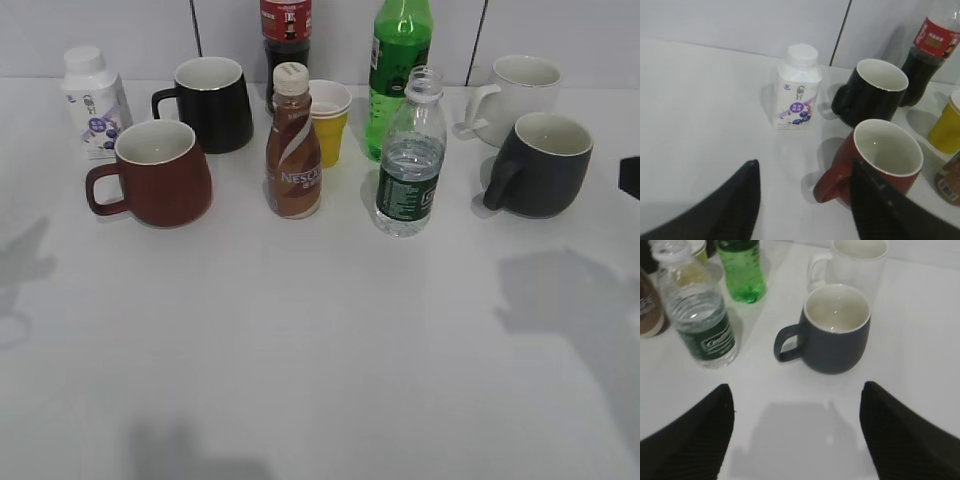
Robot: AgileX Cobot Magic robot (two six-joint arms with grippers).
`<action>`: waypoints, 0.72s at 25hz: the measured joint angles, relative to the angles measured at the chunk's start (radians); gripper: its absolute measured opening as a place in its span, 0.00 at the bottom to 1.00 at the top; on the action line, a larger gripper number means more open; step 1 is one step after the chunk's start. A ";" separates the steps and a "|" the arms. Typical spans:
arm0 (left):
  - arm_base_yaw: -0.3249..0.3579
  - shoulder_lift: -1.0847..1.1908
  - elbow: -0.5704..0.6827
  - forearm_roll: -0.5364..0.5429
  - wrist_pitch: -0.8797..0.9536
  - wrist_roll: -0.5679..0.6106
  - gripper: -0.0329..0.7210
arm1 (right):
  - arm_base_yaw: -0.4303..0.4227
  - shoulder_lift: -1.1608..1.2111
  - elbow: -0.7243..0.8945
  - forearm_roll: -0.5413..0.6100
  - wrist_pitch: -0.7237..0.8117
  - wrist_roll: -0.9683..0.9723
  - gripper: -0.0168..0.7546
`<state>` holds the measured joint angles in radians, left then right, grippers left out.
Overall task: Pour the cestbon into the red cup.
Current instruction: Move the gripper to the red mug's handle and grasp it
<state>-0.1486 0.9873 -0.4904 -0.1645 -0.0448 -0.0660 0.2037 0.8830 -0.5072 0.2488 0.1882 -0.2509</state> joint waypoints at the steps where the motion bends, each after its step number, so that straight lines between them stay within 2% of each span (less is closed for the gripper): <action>1: -0.010 0.009 0.018 -0.001 -0.023 0.000 0.62 | 0.001 0.025 0.000 0.000 -0.035 -0.001 0.78; 5: -0.066 0.032 0.138 -0.005 -0.177 0.000 0.62 | 0.001 0.129 -0.021 -0.002 -0.139 -0.003 0.78; 9: -0.110 0.087 0.259 0.000 -0.415 0.000 0.62 | 0.001 0.212 -0.062 0.001 -0.188 -0.004 0.78; 13: -0.133 0.216 0.283 0.011 -0.576 0.000 0.62 | 0.005 0.278 -0.087 -0.002 -0.269 -0.004 0.78; 18: -0.142 0.462 0.285 0.178 -0.844 0.000 0.62 | 0.074 0.336 -0.090 -0.010 -0.366 -0.004 0.78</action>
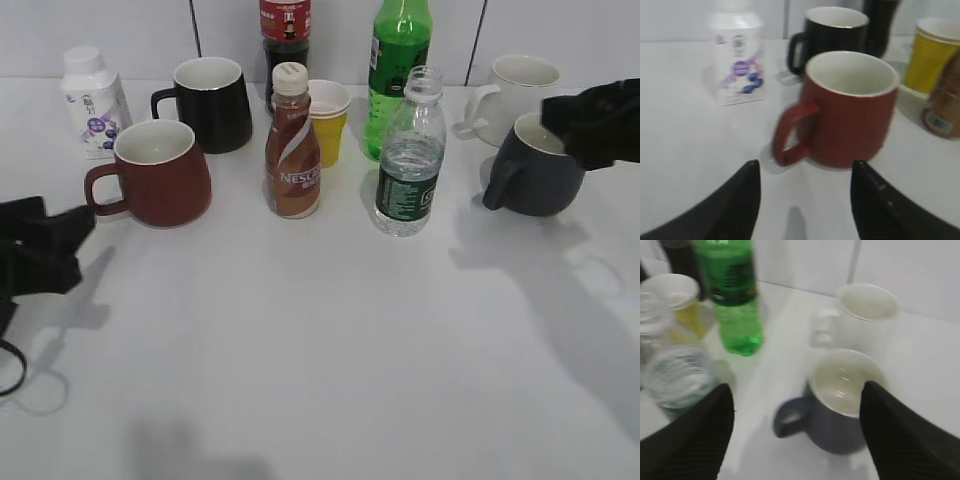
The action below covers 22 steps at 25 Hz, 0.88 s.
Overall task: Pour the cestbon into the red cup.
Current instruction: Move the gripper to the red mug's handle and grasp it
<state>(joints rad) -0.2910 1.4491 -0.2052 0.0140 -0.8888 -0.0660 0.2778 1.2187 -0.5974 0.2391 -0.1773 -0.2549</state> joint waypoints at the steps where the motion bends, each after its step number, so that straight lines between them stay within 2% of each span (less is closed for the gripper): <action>1: -0.002 0.056 0.000 0.011 -0.055 0.000 0.62 | 0.022 0.009 0.000 -0.004 -0.015 -0.001 0.78; 3: -0.003 0.152 0.000 -0.014 -0.163 0.000 0.62 | 0.057 0.029 0.000 -0.010 -0.041 -0.001 0.78; 5: -0.003 0.236 -0.001 -0.073 -0.250 0.000 0.62 | 0.071 0.054 0.000 -0.010 -0.078 0.000 0.78; 7: -0.003 0.303 -0.002 -0.085 -0.292 0.000 0.62 | 0.075 0.078 0.000 -0.011 -0.129 0.012 0.78; 11: -0.003 0.367 -0.032 -0.083 -0.310 0.000 0.59 | 0.075 0.116 0.000 -0.011 -0.220 0.066 0.78; 17: -0.003 0.374 -0.077 -0.088 -0.316 0.003 0.55 | 0.084 0.143 0.000 -0.011 -0.249 0.134 0.78; 22: -0.003 0.390 -0.128 -0.119 -0.318 0.096 0.54 | 0.085 0.192 0.000 -0.023 -0.267 0.147 0.78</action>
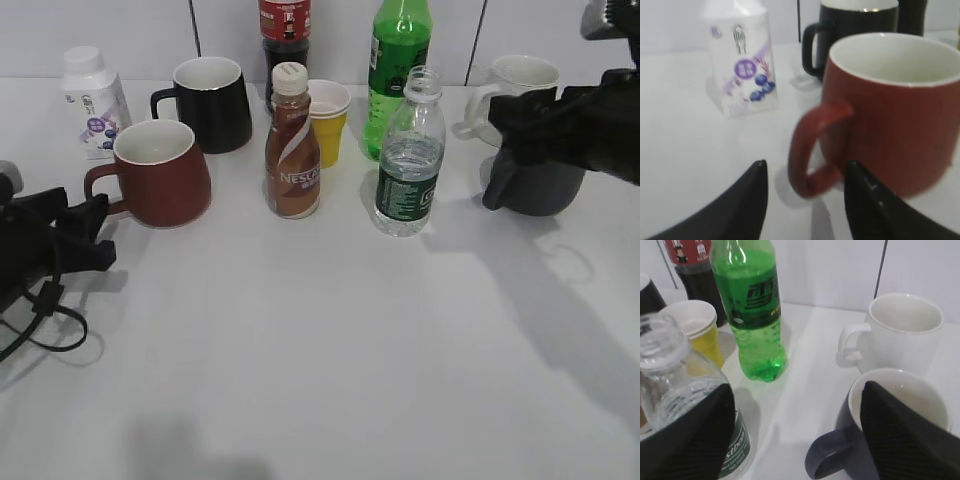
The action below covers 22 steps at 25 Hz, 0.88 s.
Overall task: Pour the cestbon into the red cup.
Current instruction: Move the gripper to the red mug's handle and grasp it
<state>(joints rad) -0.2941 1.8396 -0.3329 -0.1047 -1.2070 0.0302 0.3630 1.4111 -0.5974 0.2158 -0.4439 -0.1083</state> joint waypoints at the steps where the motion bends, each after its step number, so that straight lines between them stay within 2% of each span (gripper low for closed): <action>1: 0.000 0.010 -0.010 -0.008 -0.001 0.011 0.54 | 0.000 0.010 0.000 -0.002 -0.006 0.004 0.78; 10: 0.000 0.080 -0.063 -0.071 0.001 0.026 0.54 | 0.000 0.047 0.000 -0.003 -0.023 0.016 0.78; 22: 0.017 0.170 -0.186 -0.064 -0.020 0.027 0.54 | 0.000 0.051 0.000 -0.005 -0.031 0.016 0.78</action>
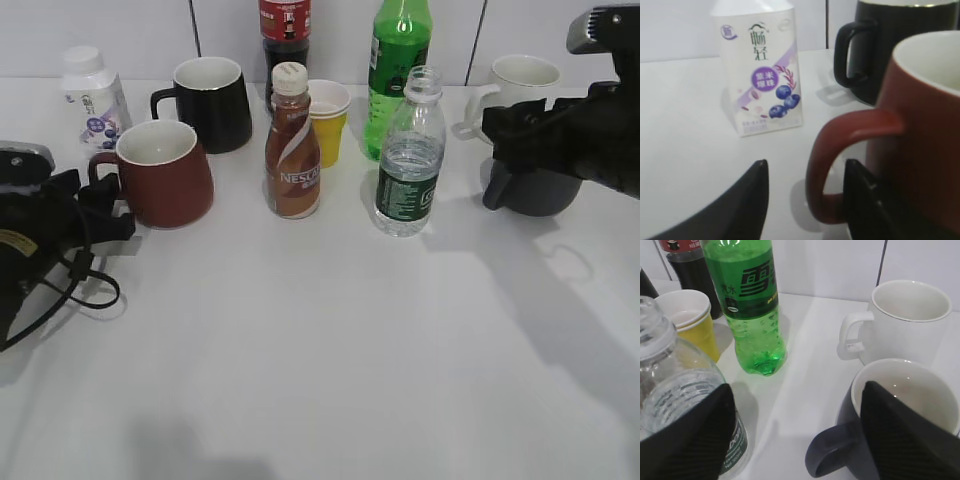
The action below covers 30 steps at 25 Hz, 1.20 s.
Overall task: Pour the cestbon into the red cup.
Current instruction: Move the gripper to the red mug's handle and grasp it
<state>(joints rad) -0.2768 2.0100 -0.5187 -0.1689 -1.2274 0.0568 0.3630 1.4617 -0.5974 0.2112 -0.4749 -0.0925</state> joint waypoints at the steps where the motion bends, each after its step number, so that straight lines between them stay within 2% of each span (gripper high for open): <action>1: 0.004 0.002 -0.006 0.002 0.000 0.000 0.54 | 0.000 0.000 0.000 0.000 -0.001 0.001 0.78; 11: 0.012 -0.010 -0.010 0.052 0.010 0.002 0.52 | 0.000 0.000 0.000 -0.006 -0.001 0.001 0.78; 18: 0.062 -0.020 -0.010 0.130 0.016 0.002 0.52 | 0.000 0.000 0.000 -0.008 -0.002 0.001 0.78; 22: 0.070 -0.020 -0.010 0.162 0.017 0.002 0.52 | 0.000 0.000 0.000 -0.008 -0.002 0.001 0.78; 30: 0.074 -0.020 -0.073 0.186 0.044 0.002 0.52 | 0.000 0.000 0.000 -0.009 -0.002 0.002 0.78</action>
<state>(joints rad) -0.2032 1.9900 -0.5922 0.0167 -1.1838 0.0591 0.3630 1.4617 -0.5974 0.2025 -0.4772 -0.0905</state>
